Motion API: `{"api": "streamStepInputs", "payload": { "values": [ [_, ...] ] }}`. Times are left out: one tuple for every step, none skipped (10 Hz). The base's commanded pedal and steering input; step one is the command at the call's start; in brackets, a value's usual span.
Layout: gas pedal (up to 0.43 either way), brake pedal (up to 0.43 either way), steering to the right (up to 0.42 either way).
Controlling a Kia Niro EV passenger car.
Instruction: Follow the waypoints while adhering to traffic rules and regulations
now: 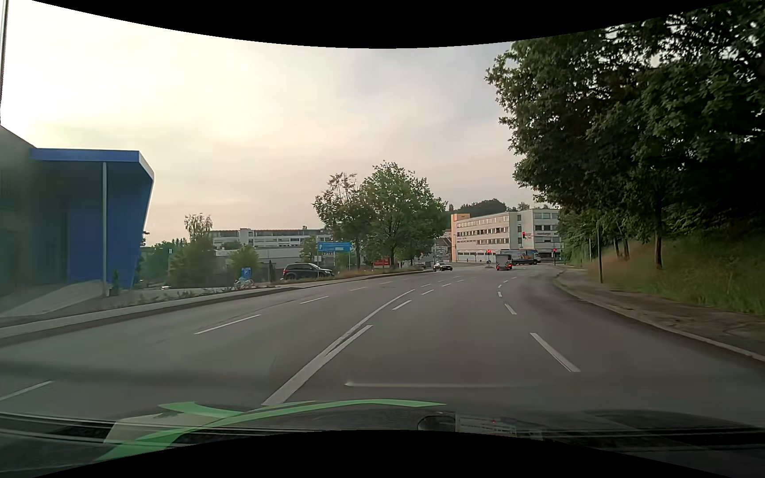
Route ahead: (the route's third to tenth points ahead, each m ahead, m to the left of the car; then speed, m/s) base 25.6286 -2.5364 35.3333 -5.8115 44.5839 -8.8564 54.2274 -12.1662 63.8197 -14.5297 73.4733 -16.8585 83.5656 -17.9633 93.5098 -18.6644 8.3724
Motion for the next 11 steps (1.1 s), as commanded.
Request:
{"api": "streamStepInputs", "payload": {
  "values": [
    [0.087, 0.0, 0.036],
    [0.087, 0.0, 0.034],
    [0.087, 0.0, 0.034],
    [0.087, 0.0, 0.034],
    [0.087, 0.0, 0.034],
    [0.087, 0.0, 0.034],
    [0.079, 0.0, 0.034],
    [0.059, 0.0, 0.034],
    [0.059, 0.0, 0.034],
    [0.039, 0.0, 0.034],
    [0.02, 0.0, 0.034]
  ]
}}
